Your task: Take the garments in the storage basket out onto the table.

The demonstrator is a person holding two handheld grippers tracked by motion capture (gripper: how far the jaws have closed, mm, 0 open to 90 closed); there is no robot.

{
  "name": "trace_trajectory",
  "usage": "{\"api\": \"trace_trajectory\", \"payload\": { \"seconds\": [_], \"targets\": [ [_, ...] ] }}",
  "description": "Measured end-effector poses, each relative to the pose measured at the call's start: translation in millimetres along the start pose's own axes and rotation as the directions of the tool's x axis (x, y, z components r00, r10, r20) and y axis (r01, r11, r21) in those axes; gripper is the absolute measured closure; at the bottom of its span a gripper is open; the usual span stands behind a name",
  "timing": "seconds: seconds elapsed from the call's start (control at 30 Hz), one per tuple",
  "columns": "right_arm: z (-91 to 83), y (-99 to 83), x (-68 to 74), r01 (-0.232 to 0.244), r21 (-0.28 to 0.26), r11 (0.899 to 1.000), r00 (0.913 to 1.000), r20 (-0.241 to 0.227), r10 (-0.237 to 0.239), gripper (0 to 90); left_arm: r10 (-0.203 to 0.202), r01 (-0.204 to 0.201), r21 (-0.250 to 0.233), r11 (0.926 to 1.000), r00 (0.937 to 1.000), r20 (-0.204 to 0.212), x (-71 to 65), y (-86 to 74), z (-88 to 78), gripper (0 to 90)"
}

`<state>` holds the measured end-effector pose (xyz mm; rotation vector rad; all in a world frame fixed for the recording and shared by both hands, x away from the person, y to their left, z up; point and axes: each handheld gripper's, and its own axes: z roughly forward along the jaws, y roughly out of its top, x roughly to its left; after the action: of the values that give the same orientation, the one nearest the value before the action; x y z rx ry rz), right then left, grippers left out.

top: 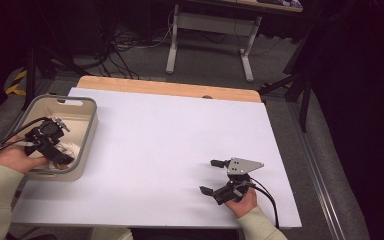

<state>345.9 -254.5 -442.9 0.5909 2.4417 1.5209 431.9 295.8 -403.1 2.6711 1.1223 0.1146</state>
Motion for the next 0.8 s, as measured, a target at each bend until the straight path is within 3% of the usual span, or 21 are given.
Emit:
{"api": "trace_trajectory", "payload": {
  "seconds": [0.5, 0.8],
  "targets": [
    [-0.8, -0.3, -0.4, -0.007, -0.002, 1.0, 0.9999, 0.009, 0.007, 1.0, 0.014, -0.017, 0.101, 0.9948, 0.9993, 0.035, 6.6, 9.6, 18.9, 15.5],
    [-0.9, -0.2, -0.3, -0.005, -0.003, 1.0, 1.0, 0.007, 0.005, 1.1, 0.024, -0.033, 0.117, 0.9925, 0.9965, 0.081, 4.5, 12.2, 21.9, 32.1]
  ]
}}
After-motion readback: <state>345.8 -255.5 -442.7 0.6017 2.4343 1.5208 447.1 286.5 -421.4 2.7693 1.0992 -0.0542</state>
